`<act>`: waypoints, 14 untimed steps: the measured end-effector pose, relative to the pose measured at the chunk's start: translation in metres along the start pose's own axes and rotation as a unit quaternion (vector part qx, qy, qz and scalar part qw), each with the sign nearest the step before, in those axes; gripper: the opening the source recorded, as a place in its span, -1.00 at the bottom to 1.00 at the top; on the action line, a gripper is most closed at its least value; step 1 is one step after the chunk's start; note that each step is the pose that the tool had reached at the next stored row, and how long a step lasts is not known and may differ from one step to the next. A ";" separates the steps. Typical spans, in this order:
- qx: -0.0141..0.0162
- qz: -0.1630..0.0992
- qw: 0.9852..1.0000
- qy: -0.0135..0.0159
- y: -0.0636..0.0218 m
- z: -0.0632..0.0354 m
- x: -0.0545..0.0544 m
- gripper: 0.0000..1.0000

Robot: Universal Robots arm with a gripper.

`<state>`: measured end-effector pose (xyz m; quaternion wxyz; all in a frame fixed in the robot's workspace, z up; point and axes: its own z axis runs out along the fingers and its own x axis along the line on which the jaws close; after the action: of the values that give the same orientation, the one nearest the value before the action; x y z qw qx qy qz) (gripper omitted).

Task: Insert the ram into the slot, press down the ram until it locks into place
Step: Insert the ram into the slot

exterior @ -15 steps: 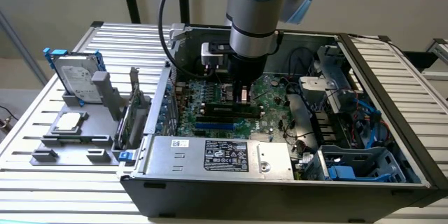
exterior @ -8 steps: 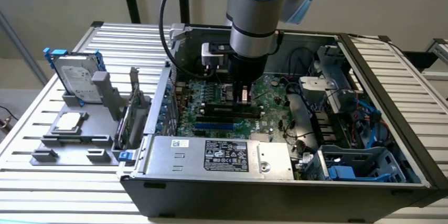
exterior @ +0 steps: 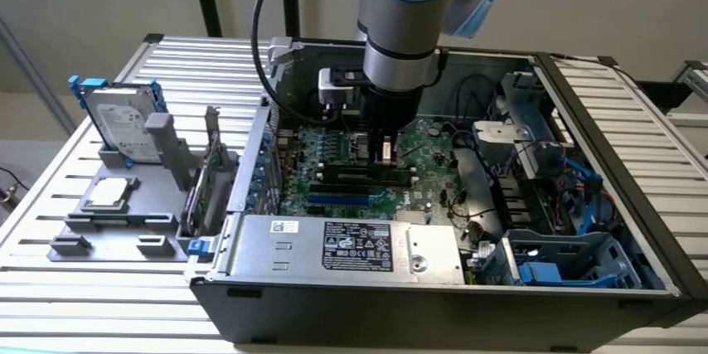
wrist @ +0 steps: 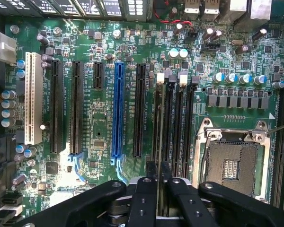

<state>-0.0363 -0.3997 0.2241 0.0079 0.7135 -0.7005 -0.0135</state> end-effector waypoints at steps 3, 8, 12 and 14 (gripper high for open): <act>0.000 0.000 1.000 0.000 0.0001 -0.0013 0.000 -0.57; 0.000 0.000 1.000 0.000 0.0012 -0.0151 0.000 -0.57; 0.000 0.000 1.000 0.000 0.0036 -0.0269 0.000 -0.57; 0.000 0.000 1.000 0.000 0.0042 -0.0290 0.000 -0.62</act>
<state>-0.0397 -0.3997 0.2532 0.0079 0.7135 -0.7005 -0.0135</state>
